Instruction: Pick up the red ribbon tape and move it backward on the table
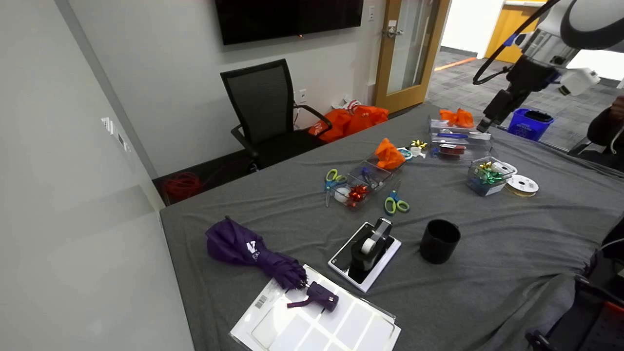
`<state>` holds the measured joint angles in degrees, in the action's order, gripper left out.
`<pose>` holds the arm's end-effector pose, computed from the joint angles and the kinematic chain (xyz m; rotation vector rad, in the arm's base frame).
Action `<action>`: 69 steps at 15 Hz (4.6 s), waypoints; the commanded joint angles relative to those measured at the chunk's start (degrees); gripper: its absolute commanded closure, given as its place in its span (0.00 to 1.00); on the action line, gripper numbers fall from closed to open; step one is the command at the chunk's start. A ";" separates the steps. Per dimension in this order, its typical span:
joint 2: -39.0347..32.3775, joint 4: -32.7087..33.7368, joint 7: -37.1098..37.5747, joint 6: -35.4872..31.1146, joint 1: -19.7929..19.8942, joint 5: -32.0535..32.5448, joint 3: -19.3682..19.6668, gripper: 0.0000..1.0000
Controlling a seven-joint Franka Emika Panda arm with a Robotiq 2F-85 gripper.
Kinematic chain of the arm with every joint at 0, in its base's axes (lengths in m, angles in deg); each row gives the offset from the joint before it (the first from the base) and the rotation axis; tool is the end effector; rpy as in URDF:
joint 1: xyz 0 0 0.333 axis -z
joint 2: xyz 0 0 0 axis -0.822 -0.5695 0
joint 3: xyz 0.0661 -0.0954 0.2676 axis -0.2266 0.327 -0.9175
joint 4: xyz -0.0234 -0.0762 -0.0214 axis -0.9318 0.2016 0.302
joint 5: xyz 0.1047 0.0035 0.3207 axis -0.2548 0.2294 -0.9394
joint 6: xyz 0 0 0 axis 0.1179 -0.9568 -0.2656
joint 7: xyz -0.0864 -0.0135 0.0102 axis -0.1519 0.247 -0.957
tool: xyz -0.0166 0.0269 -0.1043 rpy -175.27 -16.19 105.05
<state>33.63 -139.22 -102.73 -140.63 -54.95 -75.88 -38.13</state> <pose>0.4480 -0.0915 0.4346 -3.0315 -0.0946 -0.3480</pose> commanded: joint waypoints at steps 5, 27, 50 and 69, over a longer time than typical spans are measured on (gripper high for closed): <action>-3.27 0.49 -1.81 -2.24 1.78 -5.10 0.32 0.00; -25.55 12.49 -0.33 -28.49 7.81 11.38 -0.16 0.00; -58.33 30.55 19.80 -41.05 -8.47 34.81 22.82 0.00; -72.31 43.97 11.04 -42.06 -3.02 35.21 24.06 0.26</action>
<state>-36.14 -98.76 -90.11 -181.65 -59.22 -40.95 -14.37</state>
